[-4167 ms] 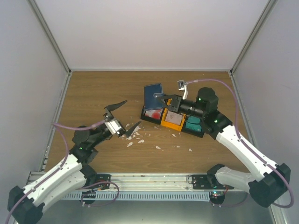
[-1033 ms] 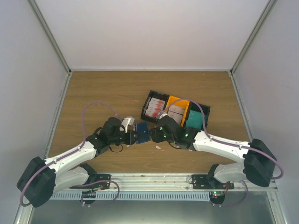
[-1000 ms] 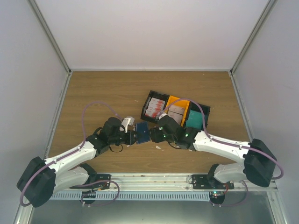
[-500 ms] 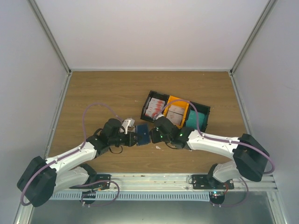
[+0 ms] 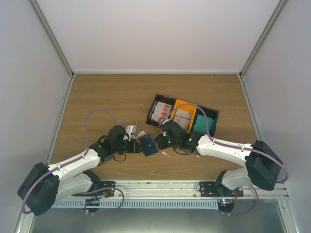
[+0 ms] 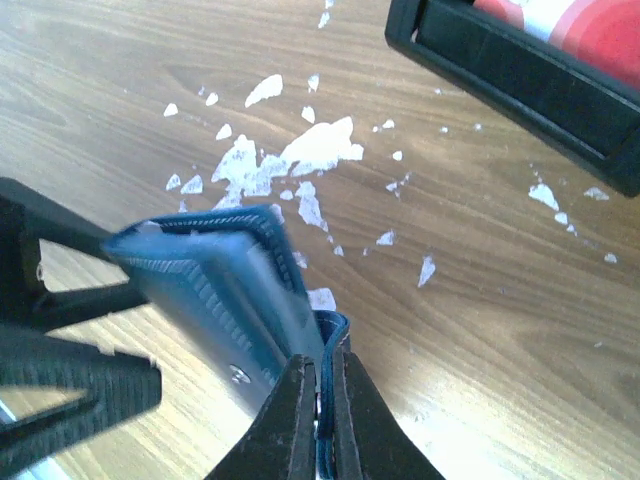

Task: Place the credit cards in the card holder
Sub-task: Open the card holder at the center of the board.

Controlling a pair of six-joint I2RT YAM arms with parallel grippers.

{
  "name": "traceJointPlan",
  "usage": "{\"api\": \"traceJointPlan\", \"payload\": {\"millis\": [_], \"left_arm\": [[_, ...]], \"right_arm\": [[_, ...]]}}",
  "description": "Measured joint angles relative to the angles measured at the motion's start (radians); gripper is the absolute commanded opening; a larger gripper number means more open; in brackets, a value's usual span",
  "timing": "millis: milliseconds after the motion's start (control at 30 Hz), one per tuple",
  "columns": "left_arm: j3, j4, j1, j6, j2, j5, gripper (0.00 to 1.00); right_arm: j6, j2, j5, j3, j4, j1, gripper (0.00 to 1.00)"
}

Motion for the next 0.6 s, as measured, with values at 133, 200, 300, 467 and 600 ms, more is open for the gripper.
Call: {"api": "traceJointPlan", "payload": {"millis": [133, 200, 300, 467, 600], "left_arm": [[0.0, -0.047, 0.0, -0.014, -0.002, -0.09, 0.78], [-0.001, -0.074, 0.0, -0.021, -0.013, -0.132, 0.79], [-0.003, -0.132, 0.0, -0.064, -0.08, -0.234, 0.79], [-0.028, -0.209, 0.0, -0.152, -0.264, -0.4, 0.79], [-0.055, -0.215, 0.001, -0.171, -0.425, -0.441, 0.76]], "right_arm": [[0.002, -0.001, -0.031, 0.008, -0.042, -0.002, 0.01], [0.002, 0.0, -0.051, 0.019, -0.058, -0.002, 0.0], [0.002, 0.0, -0.095, 0.035, -0.056, -0.002, 0.01], [0.002, 0.017, -0.176, 0.047, -0.011, -0.002, 0.0], [0.003, 0.046, -0.238, 0.053, 0.042, -0.002, 0.01]]}}
